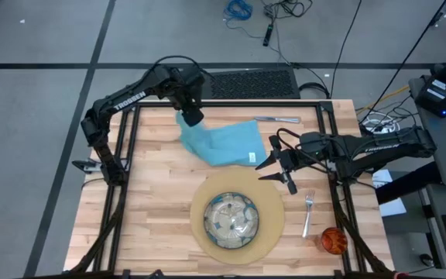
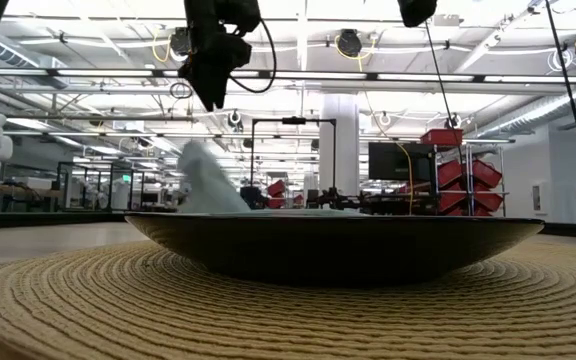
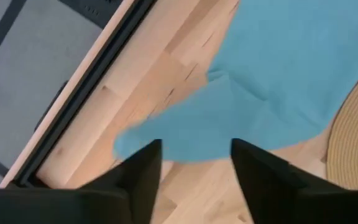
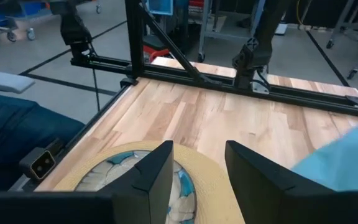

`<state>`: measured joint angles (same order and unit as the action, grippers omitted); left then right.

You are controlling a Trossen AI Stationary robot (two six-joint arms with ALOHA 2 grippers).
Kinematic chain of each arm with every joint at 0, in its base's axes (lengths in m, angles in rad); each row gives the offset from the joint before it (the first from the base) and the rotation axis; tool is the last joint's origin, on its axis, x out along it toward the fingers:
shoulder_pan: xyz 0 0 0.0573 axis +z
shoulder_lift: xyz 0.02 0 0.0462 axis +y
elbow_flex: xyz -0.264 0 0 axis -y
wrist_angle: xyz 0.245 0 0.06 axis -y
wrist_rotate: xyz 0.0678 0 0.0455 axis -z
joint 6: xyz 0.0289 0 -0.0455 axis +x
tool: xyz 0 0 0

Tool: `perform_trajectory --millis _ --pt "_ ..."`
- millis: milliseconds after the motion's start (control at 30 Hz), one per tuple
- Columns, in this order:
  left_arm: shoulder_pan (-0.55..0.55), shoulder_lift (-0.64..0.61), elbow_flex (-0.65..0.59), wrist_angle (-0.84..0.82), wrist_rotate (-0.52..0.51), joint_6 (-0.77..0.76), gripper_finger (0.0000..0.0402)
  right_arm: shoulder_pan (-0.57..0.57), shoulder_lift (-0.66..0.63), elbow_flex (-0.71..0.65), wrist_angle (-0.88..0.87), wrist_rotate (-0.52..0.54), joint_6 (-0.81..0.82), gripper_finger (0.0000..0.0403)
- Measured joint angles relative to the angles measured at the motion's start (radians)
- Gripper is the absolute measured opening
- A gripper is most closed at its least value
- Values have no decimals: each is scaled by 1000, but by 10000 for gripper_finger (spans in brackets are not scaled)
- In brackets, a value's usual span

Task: Set table place
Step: Fold the blue napkin

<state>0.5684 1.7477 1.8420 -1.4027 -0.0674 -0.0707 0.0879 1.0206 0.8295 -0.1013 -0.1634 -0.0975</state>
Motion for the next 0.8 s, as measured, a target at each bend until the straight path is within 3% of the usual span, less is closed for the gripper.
perform_trajectory --millis 133,233,300,433,567,633,800 --pt "17 -13 -1 -32 -1 14 233 -4 0 0 -57 85 4 137" --pt "28 -27 -1 -52 -3 47 247 -37 0 -11 -98 216 19 137" --pt "29 -28 -1 -44 -4 56 248 -82 0 -46 -67 243 35 137" --pt "34 -28 -19 34 34 86 249 -196 8 -136 14 203 107 137" --pt "33 -20 -85 163 122 111 249 -263 25 -232 114 -1 209 137" --pt "39 -7 -117 187 128 135 249 -268 25 -259 108 -49 239 137" --pt "87 2 -188 230 123 174 249 -308 25 -265 -52 35 313 137"
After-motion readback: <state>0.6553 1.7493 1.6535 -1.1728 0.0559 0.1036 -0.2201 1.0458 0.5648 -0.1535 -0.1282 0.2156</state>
